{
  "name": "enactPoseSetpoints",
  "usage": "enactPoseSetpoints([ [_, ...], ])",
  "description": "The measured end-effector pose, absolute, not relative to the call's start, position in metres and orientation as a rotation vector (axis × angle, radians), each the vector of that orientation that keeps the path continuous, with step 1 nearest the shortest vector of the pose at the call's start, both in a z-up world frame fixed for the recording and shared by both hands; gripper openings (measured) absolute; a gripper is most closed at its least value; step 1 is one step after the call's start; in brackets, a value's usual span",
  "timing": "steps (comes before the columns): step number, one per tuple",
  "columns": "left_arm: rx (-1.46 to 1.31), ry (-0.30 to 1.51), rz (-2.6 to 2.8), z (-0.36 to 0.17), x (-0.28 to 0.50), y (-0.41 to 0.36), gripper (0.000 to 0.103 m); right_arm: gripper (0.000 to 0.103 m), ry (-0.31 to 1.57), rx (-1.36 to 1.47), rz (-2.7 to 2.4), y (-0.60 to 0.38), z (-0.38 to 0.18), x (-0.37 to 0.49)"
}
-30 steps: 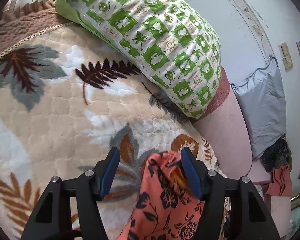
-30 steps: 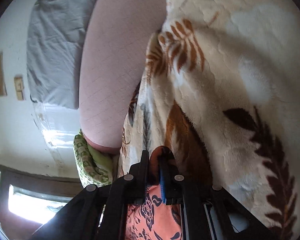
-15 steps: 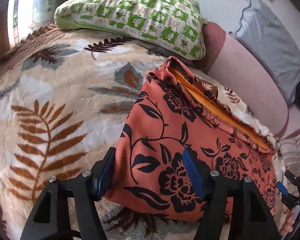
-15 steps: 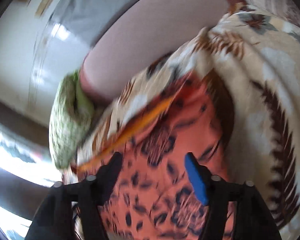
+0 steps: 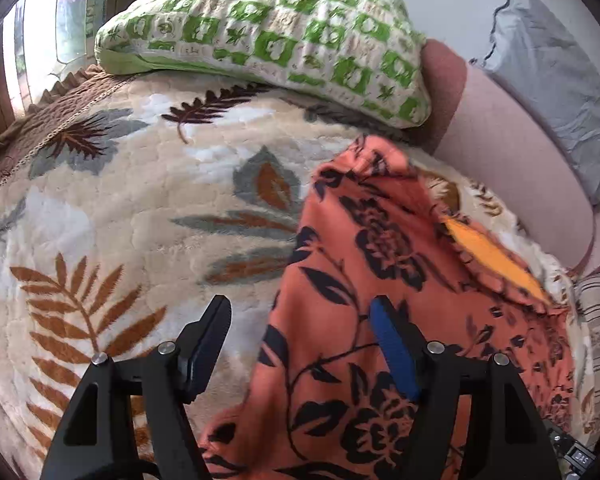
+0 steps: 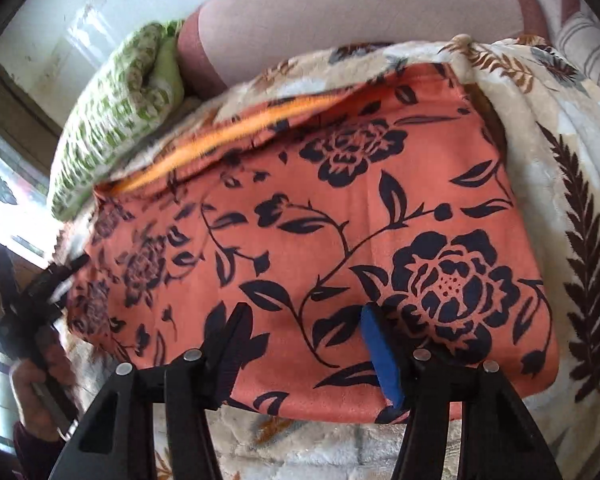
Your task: Fold small clothes
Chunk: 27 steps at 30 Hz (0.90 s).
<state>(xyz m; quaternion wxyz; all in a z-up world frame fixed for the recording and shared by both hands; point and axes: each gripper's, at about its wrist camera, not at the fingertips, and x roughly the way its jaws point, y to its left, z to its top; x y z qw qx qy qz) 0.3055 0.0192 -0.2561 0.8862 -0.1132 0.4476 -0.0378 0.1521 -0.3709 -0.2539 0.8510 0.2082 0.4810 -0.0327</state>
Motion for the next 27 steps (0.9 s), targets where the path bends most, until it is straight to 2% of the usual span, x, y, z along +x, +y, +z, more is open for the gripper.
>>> enactPoseSetpoints([
  [2,-0.229,0.967,-0.084,-0.265,0.306,0.017,0.075,0.061,0.972,0.439,-0.057,-0.369,-0.255,0.148],
  [6,-0.241,0.889,-0.051,-0.252,0.303,0.024,0.075,0.061,0.902,0.436,-0.019,-0.372,-0.259,0.133],
  [8,-0.136,0.903,0.014,-0.261,0.311,0.022,0.087,0.061,0.903,0.452,-0.015,-0.377,-0.259,0.131],
  [10,-0.120,0.922,0.009,-0.268,0.315,0.023,0.090,0.062,0.911,0.471,-0.010,-0.377,-0.260,0.136],
  [13,-0.231,0.906,-0.018,-0.255,0.312,0.031,0.088,0.063,0.914,0.486,0.013,-0.383,-0.258,0.135],
  [16,-0.209,0.897,0.037,-0.251,0.310,0.031,0.088,0.063,0.918,0.529,0.015,-0.386,-0.255,0.138],
  [18,-0.166,0.906,0.048,-0.252,0.311,0.028,0.088,0.064,0.898,0.527,0.032,-0.381,-0.248,0.141],
  [21,-0.087,0.865,0.094,-0.246,0.307,0.022,0.088,0.059,0.863,0.456,0.079,-0.363,-0.234,0.145],
  [24,0.103,0.890,0.130,-0.261,0.315,0.010,0.089,0.055,0.962,0.405,0.116,-0.341,-0.250,0.160],
  [27,-0.043,0.909,0.100,-0.253,0.316,0.026,0.089,0.055,0.983,0.311,0.057,-0.324,-0.252,0.169],
])
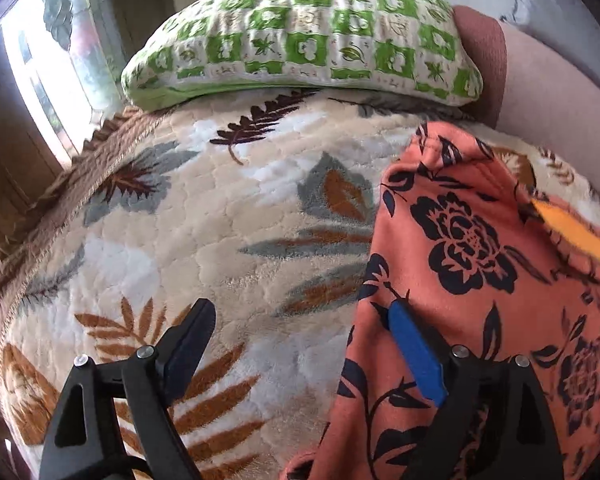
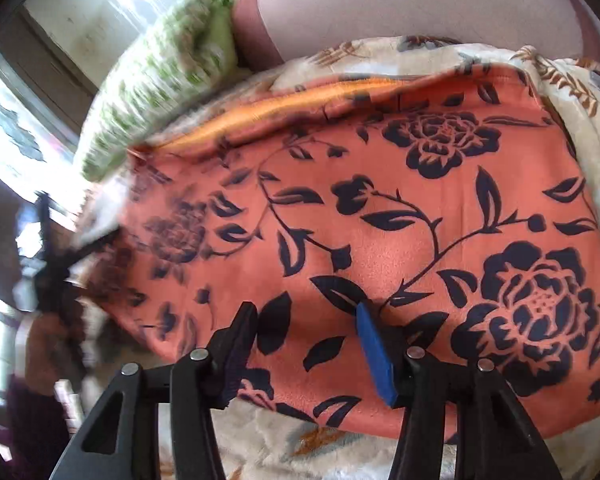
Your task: Fold small clothes
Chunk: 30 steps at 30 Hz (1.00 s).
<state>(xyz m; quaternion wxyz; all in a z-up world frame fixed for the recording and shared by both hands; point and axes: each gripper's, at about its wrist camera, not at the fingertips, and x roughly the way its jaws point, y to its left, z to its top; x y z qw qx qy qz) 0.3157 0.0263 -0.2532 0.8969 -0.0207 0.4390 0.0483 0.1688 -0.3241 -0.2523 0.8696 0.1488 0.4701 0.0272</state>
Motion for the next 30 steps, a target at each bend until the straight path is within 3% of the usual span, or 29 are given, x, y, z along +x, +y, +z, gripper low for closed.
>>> enactPoseSetpoints([
  [7,-0.106,0.884,0.101,-0.238,0.313,0.041,0.089,0.055,0.953,0.265,0.138,-0.281,-0.224,0.220],
  [11,-0.012,0.945,0.086,-0.253,0.318,0.025,0.089,0.055,1.051,0.204,0.183,-0.248,-0.245,0.278],
  [15,-0.044,0.927,0.082,-0.248,0.316,0.027,0.089,0.056,0.940,0.029,0.071,-0.238,-0.247,0.333],
  [21,-0.087,0.893,0.064,-0.234,0.312,0.037,0.089,0.056,0.789,0.255,0.025,-0.268,-0.219,0.323],
  [25,-0.070,0.922,0.064,-0.237,0.313,0.032,0.089,0.056,0.861,0.185,0.096,-0.251,-0.225,0.315],
  [28,0.007,0.985,0.061,-0.255,0.316,0.025,0.089,0.056,1.025,0.179,0.086,-0.239,-0.250,0.337],
  [30,-0.040,0.991,0.063,-0.253,0.316,0.032,0.089,0.057,0.973,0.147,0.062,-0.230,-0.242,0.343],
])
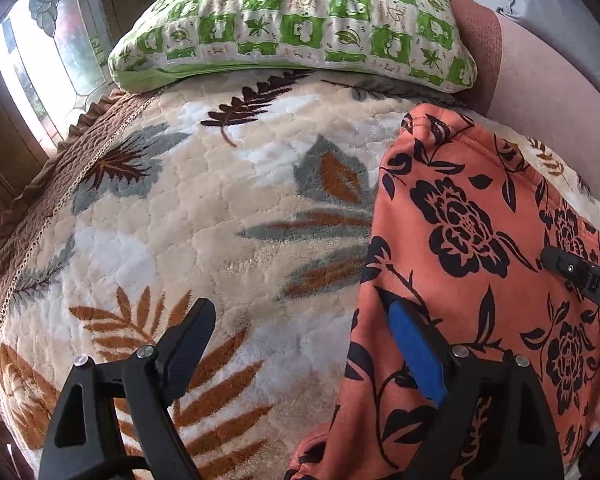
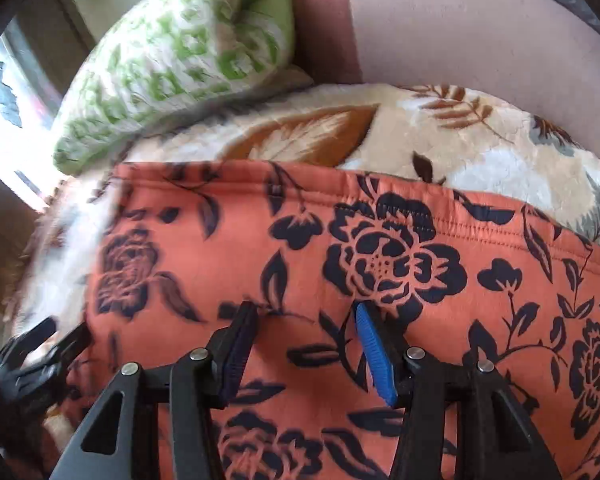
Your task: Fold small clothes
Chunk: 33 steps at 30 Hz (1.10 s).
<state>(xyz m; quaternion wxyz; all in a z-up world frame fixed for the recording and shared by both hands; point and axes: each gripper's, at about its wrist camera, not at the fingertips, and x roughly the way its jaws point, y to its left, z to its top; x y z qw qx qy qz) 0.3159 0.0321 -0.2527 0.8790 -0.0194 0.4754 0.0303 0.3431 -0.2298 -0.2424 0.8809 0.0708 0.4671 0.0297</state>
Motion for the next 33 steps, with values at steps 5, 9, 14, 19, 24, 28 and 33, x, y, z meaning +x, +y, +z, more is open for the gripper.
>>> enactPoseSetpoints([
  [5,-0.135,0.970,0.116,-0.244,0.317,0.051,0.089,0.057,0.966,0.143,0.158,-0.188,-0.228,0.380],
  [9,-0.115,1.001,0.111,-0.252,0.320,0.052,0.089,0.057,1.074,0.110,0.160,-0.156,-0.252,0.429],
  [14,-0.082,1.017,0.126,-0.256,0.326,0.055,0.089,0.057,0.996,0.205,0.167,-0.164,-0.237,0.436],
  [19,-0.098,1.000,0.119,-0.252,0.321,0.057,0.089,0.057,0.916,0.257,0.107,-0.223,-0.215,0.388],
  [24,-0.064,0.945,0.075,-0.243,0.317,0.042,0.089,0.057,0.922,0.264,-0.072,-0.326,-0.213,0.320],
  [28,-0.002,0.984,0.103,-0.257,0.321,0.034,0.089,0.055,1.082,0.369,-0.202,-0.413,-0.254,0.286],
  [33,-0.075,0.934,0.134,-0.241,0.317,0.052,0.089,0.055,0.924,0.500,-0.153,-0.448,-0.224,0.222],
])
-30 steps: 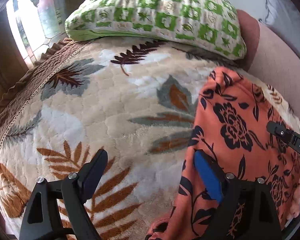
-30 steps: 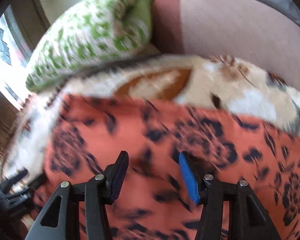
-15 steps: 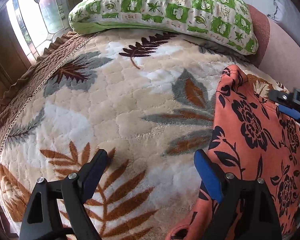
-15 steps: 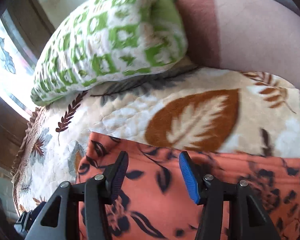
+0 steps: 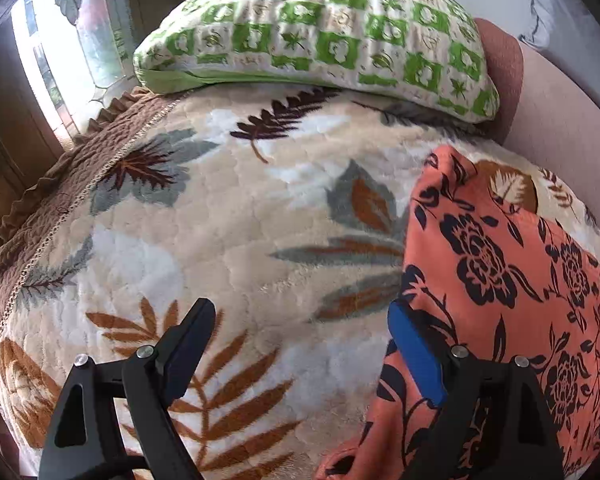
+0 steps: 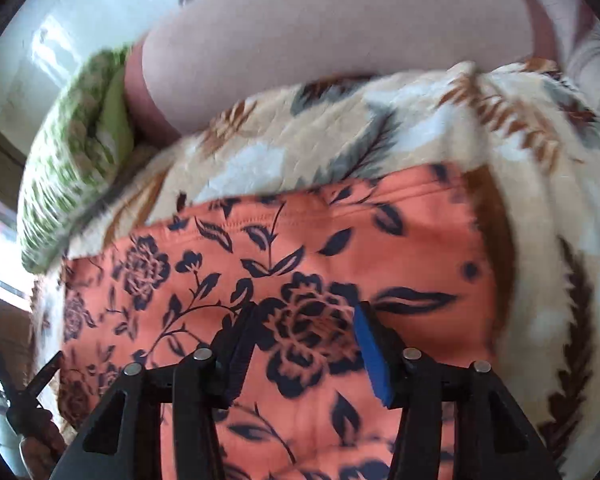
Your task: Fold small clothes
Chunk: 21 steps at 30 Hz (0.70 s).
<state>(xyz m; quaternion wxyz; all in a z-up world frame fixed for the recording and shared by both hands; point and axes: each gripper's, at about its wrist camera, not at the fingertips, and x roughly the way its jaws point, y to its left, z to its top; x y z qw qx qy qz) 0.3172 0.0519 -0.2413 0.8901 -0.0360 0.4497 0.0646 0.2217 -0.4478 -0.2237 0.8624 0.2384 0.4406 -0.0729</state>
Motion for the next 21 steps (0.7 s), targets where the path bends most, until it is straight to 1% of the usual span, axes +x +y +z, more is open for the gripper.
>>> enactPoseSetpoints([
  [3,-0.123,0.932,0.140,-0.239,0.316,0.062,0.089,0.057,0.893,0.541,-0.171,-0.465,-0.219,0.176],
  [7,-0.134,0.967,0.109,-0.243,0.310,0.059,0.089,0.058,0.861,0.627,-0.194,-0.476,-0.229,0.116],
  [9,-0.160,0.957,0.074,-0.239,0.304,0.057,0.089,0.061,0.831,0.727,-0.141,-0.483,-0.232,0.086],
  [11,-0.188,0.940,0.016,-0.232,0.298,0.054,0.089,0.064,0.799,0.767,-0.118,-0.481,-0.233,0.066],
  [15,-0.179,0.932,-0.002,-0.228,0.285,0.053,0.089,0.064,0.770,0.818,-0.064,-0.479,-0.231,0.054],
  [18,-0.189,0.918,-0.035,-0.223,0.271,0.055,0.089,0.064,0.755,0.914,-0.009,-0.478,-0.240,0.052],
  [21,-0.187,0.910,-0.088,-0.221,0.255,0.051,0.089,0.064,0.764,0.943,0.051,-0.465,-0.241,0.054],
])
